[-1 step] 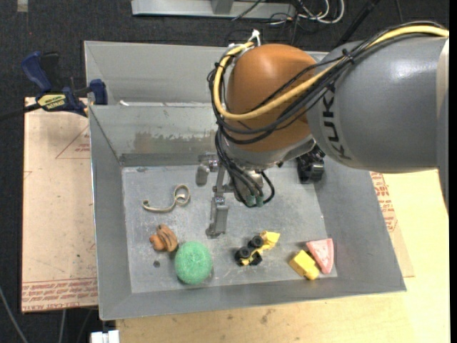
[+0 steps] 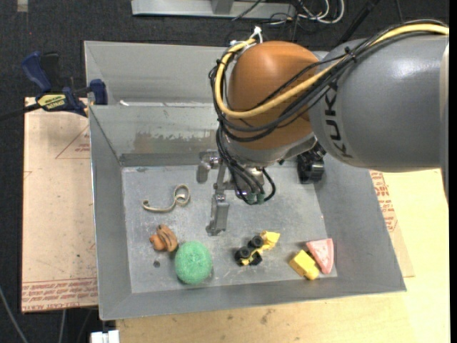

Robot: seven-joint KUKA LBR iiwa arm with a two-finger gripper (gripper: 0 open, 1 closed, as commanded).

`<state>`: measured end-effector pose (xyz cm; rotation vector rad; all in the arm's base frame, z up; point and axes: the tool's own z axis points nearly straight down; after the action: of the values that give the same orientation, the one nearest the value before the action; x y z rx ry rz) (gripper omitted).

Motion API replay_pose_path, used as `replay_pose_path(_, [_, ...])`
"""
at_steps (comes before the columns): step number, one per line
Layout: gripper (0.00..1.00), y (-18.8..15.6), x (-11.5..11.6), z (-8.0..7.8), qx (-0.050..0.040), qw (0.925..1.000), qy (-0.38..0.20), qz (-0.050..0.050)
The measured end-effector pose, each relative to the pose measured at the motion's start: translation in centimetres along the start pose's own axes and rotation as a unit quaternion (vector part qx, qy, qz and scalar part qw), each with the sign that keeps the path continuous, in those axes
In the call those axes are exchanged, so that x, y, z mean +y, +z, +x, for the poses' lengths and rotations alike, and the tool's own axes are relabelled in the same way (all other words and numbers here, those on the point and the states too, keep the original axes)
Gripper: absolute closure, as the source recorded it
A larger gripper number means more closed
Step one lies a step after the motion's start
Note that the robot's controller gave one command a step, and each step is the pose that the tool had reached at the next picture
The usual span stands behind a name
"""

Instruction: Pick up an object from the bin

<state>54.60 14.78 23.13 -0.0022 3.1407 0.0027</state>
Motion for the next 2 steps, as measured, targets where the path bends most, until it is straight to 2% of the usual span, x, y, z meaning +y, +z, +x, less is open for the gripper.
replay_pose_path(1, [1.0,15.9,4.61,5.24,-0.0006,0.9996,0.027,-0.001])
replay_pose_path(2, [1.0,16.58,4.74,5.63,0.0036,0.9996,0.027,0.001])
